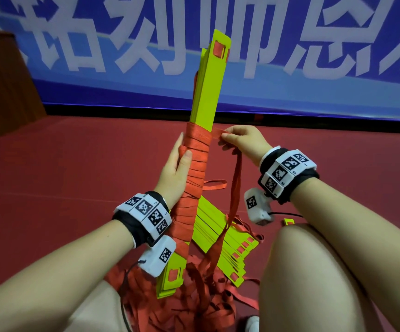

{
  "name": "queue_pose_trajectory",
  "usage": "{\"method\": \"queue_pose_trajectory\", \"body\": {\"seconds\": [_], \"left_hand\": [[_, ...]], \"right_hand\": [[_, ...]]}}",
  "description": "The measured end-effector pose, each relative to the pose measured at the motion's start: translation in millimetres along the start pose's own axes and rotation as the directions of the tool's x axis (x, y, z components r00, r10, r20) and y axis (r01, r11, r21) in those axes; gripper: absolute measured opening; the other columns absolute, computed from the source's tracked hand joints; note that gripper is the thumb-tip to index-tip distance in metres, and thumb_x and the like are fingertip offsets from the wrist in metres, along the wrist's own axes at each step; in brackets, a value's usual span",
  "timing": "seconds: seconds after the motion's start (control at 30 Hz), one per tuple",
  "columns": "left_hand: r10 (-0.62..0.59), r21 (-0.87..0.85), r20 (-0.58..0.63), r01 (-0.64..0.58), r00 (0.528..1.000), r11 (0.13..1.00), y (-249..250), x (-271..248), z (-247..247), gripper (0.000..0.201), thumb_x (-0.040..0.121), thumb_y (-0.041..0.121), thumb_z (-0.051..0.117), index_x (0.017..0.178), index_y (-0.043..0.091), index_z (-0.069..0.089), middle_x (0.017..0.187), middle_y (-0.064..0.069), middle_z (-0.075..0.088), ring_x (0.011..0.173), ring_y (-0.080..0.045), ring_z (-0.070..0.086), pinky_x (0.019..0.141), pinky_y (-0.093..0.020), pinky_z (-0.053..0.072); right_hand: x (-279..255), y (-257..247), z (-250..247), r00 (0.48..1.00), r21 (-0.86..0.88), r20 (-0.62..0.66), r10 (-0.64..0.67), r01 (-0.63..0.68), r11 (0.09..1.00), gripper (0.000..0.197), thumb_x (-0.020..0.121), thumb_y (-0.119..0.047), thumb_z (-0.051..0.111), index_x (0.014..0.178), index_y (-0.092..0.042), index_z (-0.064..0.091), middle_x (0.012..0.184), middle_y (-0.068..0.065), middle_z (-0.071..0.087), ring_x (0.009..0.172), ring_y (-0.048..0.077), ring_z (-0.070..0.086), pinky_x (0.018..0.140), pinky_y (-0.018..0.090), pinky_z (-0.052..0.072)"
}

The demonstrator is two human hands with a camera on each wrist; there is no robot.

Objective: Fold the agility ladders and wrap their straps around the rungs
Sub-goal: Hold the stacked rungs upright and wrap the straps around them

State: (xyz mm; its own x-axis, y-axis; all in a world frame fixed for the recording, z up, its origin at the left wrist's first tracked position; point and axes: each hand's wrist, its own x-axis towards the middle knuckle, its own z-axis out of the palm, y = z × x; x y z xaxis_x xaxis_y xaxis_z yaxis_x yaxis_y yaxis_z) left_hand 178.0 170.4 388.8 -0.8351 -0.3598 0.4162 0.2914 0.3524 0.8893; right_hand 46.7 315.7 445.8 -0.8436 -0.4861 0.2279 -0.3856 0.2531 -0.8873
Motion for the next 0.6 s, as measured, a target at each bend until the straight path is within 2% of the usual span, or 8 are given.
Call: {"method": "queue_pose_trajectory", "body": {"seconds": [0.1,0.17,0.2,0.27,0.37,0.43,0.5,0.6], "left_hand": [[-0.015,0.065,-0.051,0.018,0.999,0.998,-2.0,1.7,2.0,0.052,0.103,0.031,0.040,0.152,0.032,0.022,0.118,0.025,0.052,0.089,0.027,0.051,0.075,0.003,0.037],[-0.005,0.144,-0.076,0.016,0.997,0.990,-5.9,3.6,5.5,0.054,0.103,0.034,0.042,0.152,0.036,0.019,0.120,0.010,0.056,0.100,0.002,0.058,0.082,-0.014,0.042],[0.001,0.193,-0.071,0.013,0.997,0.981,-7.8,4.6,6.9,0.055,0.103,0.035,0.041,0.152,0.038,0.017,0.124,-0.002,0.055,0.106,-0.014,0.057,0.082,-0.018,0.038],[-0.017,0.284,-0.044,0.029,0.999,0.958,-9.8,6.3,7.9,0.054,0.104,0.037,0.034,0.152,0.043,0.011,0.118,-0.013,0.050,0.102,-0.028,0.055,0.078,-0.022,0.031],[-0.058,0.290,0.008,0.053,0.998,0.956,-10.0,7.3,10.5,0.049,0.106,0.032,0.022,0.150,0.047,0.006,0.124,-0.015,0.047,0.107,-0.035,0.052,0.078,-0.025,0.031],[-0.057,0.205,0.036,0.049,0.998,0.978,-11.0,9.0,13.3,0.050,0.107,0.029,0.023,0.150,0.048,0.008,0.145,-0.012,0.041,0.127,-0.030,0.045,0.093,-0.021,0.030],[-0.054,0.105,0.077,0.046,0.996,0.993,-10.1,8.7,16.0,0.051,0.107,0.024,0.026,0.150,0.046,0.010,0.154,0.000,0.033,0.142,-0.020,0.031,0.114,-0.027,0.024],[-0.048,0.055,0.172,0.039,0.984,0.998,-5.4,5.4,15.5,0.055,0.106,0.015,0.029,0.151,0.040,0.010,0.155,0.010,0.026,0.146,-0.009,0.019,0.117,-0.022,0.013]], "right_hand": [[3.3,-8.0,9.4,0.999,0.134,-0.038,0.012,-0.007,0.991,0.014,0.096,-0.004,0.051,0.094,-0.006,0.064,0.078,0.004,0.066,0.044,-0.001,0.053,0.042,0.013,0.035],[2.3,-15.7,17.9,0.996,0.231,-0.079,0.040,-0.020,0.973,0.016,0.095,-0.002,0.052,0.100,0.003,0.065,0.080,0.011,0.063,0.043,0.002,0.051,0.039,0.012,0.033],[1.4,-19.3,22.5,0.994,0.269,-0.096,0.052,-0.024,0.963,0.016,0.094,-0.001,0.051,0.092,0.002,0.067,0.077,0.012,0.061,0.045,0.006,0.049,0.039,0.013,0.031],[-0.3,-24.7,32.8,0.988,0.327,-0.145,0.053,-0.003,0.945,0.024,0.090,0.000,0.049,0.073,-0.007,0.063,0.067,0.008,0.056,0.048,0.010,0.047,0.040,0.015,0.029],[0.1,-25.4,51.3,0.974,0.295,-0.225,-0.010,0.078,0.952,0.009,0.092,-0.019,0.054,0.089,-0.015,0.061,0.076,0.002,0.060,0.058,0.011,0.054,0.054,0.025,0.041],[-2.1,-21.8,58.2,0.963,0.231,-0.260,-0.073,0.136,0.963,0.027,0.088,-0.030,0.063,0.114,-0.022,0.062,0.093,-0.006,0.066,0.073,0.006,0.057,0.069,0.026,0.047],[-5.1,-19.2,58.9,0.953,0.223,-0.291,-0.086,0.155,0.962,0.046,0.086,-0.029,0.069,0.129,-0.025,0.055,0.099,-0.016,0.065,0.077,-0.009,0.058,0.074,0.014,0.047],[-4.5,-18.9,56.8,0.943,0.235,-0.314,-0.110,0.189,0.953,0.050,0.086,-0.020,0.069,0.134,-0.022,0.054,0.099,-0.018,0.065,0.080,-0.015,0.057,0.077,0.009,0.045]]}}
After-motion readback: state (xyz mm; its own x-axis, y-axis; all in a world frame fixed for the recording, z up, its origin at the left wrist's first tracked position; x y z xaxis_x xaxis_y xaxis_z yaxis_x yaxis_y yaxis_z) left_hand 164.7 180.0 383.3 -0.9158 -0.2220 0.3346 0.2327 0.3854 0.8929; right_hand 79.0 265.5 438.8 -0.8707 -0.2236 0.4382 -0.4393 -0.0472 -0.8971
